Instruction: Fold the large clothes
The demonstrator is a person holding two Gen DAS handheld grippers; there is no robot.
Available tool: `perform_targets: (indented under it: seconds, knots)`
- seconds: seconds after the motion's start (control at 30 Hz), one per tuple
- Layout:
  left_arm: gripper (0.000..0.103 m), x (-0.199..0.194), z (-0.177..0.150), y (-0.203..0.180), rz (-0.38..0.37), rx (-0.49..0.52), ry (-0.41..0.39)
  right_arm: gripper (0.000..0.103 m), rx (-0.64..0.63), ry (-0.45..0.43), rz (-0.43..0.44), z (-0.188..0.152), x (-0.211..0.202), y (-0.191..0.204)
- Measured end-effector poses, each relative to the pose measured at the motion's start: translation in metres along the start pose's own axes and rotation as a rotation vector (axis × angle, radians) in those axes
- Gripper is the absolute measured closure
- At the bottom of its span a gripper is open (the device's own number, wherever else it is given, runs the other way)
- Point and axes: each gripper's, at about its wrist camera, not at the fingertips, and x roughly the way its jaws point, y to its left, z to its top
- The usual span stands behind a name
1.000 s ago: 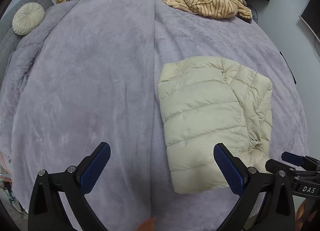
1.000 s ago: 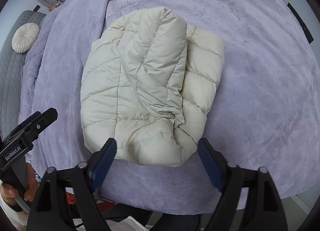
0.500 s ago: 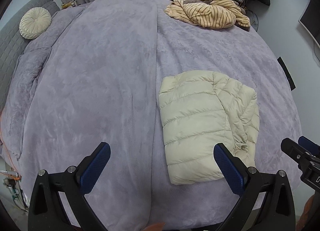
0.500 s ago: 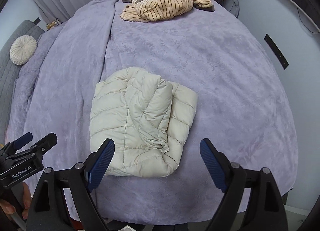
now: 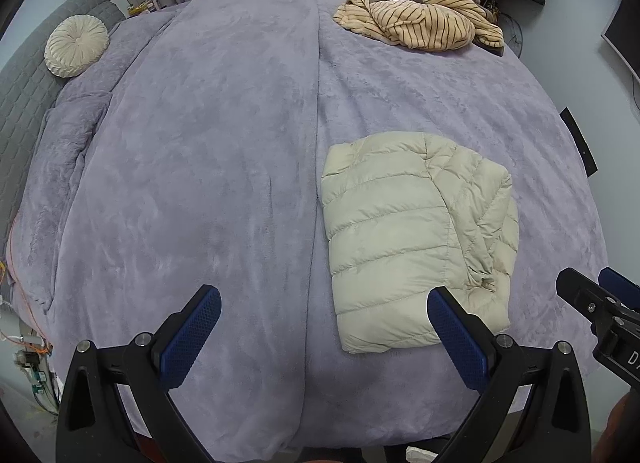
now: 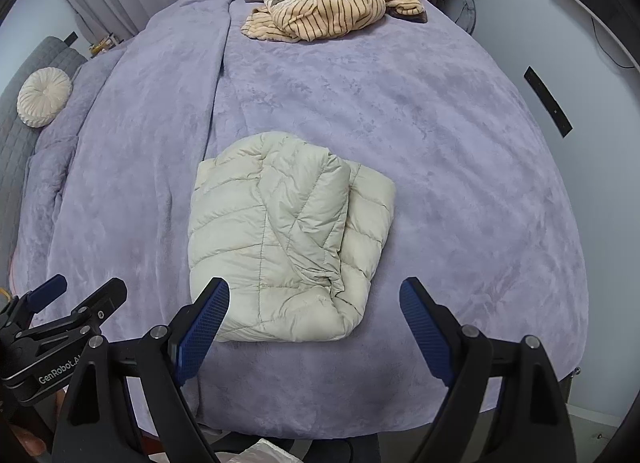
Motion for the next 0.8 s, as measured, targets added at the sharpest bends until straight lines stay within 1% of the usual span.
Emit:
perform_targets:
  seconds: [0.23, 0.8]
  knots:
    - [0.000, -0.0029, -0.0004, -0.0002, 0.009, 0.007, -0.013, 0.014, 0.002, 0.006, 0.001, -0.0004, 0.0012, 0.0007]
    - [0.000, -0.0040, -0.0015, 0.0018, 0.011, 0.003, -0.008, 0.014, 0.000, 0.008, 0.002, 0.0005, 0.0015, 0.0003]
